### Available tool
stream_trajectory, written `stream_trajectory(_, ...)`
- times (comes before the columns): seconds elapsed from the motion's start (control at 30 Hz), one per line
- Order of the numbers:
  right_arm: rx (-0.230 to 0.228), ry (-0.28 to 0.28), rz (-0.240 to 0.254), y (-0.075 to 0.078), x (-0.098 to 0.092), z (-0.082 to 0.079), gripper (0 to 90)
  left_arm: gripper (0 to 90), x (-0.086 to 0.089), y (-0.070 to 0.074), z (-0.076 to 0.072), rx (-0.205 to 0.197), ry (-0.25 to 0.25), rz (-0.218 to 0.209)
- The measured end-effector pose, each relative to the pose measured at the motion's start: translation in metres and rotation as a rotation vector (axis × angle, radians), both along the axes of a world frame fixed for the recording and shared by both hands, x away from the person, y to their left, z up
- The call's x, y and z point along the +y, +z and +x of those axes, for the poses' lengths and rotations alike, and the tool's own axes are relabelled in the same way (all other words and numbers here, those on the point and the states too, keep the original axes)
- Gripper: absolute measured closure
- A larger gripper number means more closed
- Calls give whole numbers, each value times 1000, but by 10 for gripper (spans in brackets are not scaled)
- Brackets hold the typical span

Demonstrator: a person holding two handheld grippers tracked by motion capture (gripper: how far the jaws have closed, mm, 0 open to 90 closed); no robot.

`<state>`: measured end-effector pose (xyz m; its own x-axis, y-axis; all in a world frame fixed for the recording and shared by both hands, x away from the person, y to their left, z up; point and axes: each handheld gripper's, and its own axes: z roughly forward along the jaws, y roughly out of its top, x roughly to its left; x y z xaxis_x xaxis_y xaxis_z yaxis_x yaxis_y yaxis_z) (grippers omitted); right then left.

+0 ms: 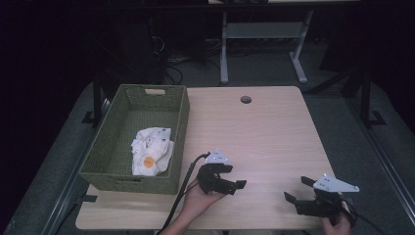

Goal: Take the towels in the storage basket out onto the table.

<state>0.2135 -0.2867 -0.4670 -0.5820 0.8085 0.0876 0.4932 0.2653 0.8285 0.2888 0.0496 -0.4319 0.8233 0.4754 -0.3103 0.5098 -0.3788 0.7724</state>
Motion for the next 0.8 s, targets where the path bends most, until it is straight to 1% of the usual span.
stream_trajectory(0.03,0,0,0,0,0,0,139,255,0,0,0,0,0,0)
stream_trajectory(0.07,-1,0,-1,0,0,0,139,256,-1,6,4,-9,-2,7)
stream_trajectory(0.2,-2,0,3,0,-1,-1,139,254,1,18,14,-6,-7,19)
stream_trajectory(0.33,-6,-2,6,1,-2,-1,139,251,5,31,20,-13,-16,29)
stream_trajectory(0.43,-3,1,6,1,-2,-1,139,251,10,41,24,-28,-21,51)
stream_trajectory(0.47,-10,3,4,1,-3,-1,139,252,11,43,26,-30,-22,50)
stream_trajectory(0.5,-5,2,6,1,-2,-2,139,251,14,47,28,-30,-27,68)
stream_trajectory(0.53,-4,4,6,1,-2,-2,139,250,15,50,30,-35,-29,76)
stream_trajectory(0.6,-5,7,5,1,-2,-1,139,243,17,57,33,-35,-52,100)
stream_trajectory(0.67,-5,11,1,1,-2,-1,139,239,19,64,34,-57,-72,129)
stream_trajectory(0.77,-3,10,0,1,-1,-1,139,238,21,72,38,-58,-91,136)
stream_trajectory(0.8,-4,10,0,1,-1,-1,139,237,22,73,39,-50,-95,133)
